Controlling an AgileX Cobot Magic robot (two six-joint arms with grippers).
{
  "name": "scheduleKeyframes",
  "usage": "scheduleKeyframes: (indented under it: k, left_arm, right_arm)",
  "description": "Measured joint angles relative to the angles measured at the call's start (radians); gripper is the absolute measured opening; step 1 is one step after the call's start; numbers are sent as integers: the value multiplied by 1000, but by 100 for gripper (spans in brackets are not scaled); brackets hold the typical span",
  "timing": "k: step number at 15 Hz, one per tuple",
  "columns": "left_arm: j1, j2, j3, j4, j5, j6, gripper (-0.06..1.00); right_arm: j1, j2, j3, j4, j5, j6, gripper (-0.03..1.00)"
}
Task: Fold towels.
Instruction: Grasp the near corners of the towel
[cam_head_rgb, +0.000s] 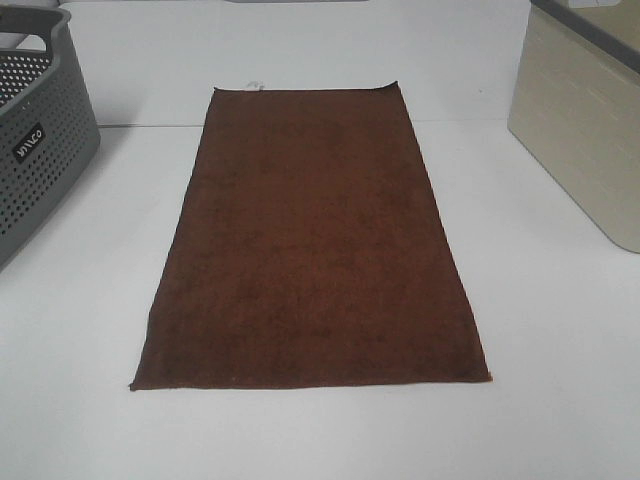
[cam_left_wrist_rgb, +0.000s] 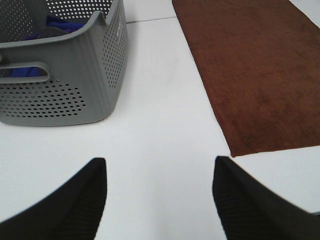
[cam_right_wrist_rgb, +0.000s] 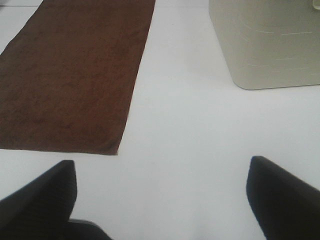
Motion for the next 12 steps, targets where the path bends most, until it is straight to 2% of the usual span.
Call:
scheduleKeyframes:
  k: [4, 7, 9, 12]
  left_arm:
    - [0, 0, -1, 0, -4, 0, 60]
    - [0, 25, -15, -32, -157, -1, 60]
    - [0, 85, 8, -103, -284, -15, 60]
    - [0, 208, 59, -211, -390, -22, 60]
  right_arm:
    - [0, 0, 0, -1, 0, 0, 86]
    - [0, 45, -14, -18, -35, 35, 80]
    - [0, 137, -31, -16, -74, 51, 79]
    - [0, 292, -64, 27, -105, 64, 78]
